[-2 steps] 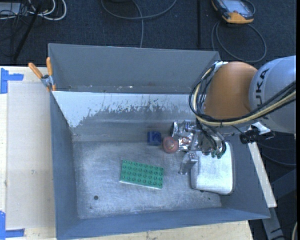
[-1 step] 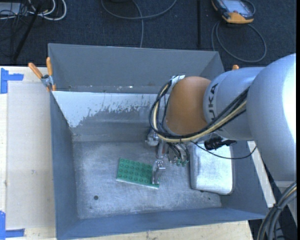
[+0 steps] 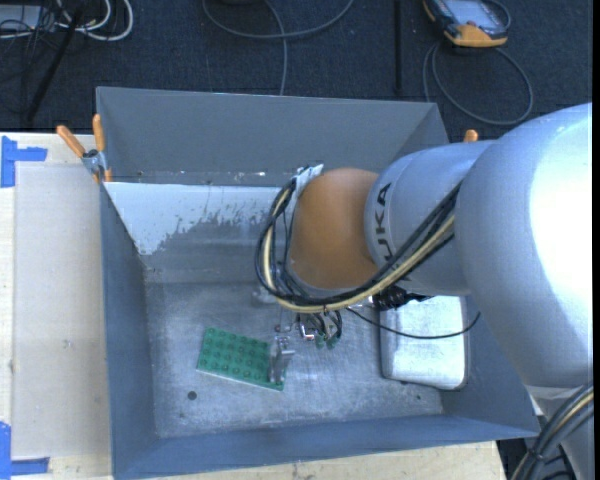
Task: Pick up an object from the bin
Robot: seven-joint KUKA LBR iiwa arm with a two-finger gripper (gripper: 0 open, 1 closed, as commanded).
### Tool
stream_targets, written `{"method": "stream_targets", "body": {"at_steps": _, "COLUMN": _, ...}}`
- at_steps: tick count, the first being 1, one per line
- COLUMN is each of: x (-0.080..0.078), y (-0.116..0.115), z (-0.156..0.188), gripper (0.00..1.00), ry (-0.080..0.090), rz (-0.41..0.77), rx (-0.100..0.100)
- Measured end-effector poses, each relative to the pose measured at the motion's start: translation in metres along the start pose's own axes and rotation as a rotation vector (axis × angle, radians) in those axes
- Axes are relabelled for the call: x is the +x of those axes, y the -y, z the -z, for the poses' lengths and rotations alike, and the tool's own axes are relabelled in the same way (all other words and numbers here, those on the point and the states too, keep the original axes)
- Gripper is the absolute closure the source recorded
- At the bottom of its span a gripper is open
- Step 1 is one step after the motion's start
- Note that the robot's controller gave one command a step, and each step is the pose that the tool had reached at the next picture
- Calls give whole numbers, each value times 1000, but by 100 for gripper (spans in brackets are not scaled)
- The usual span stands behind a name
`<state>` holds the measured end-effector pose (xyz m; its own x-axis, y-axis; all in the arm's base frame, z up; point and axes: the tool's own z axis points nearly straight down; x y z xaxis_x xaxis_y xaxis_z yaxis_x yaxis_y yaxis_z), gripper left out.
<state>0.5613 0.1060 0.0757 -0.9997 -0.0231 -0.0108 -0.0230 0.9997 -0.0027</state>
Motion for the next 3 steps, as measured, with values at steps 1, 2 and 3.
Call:
{"method": "stream_targets", "body": {"at_steps": 1, "x": 29, "y": -38, "z": 0, "gripper": 0, "ry": 3, "rz": 179, "rx": -3}}
{"method": "stream_targets", "body": {"at_steps": 2, "x": 31, "y": -40, "z": 2, "gripper": 100, "ry": -11, "rz": 181, "rx": -4}}
{"method": "stream_targets", "body": {"at_steps": 3, "x": 23, "y": -53, "z": 143, "gripper": 100, "ry": -3, "rz": 199, "rx": -5}}
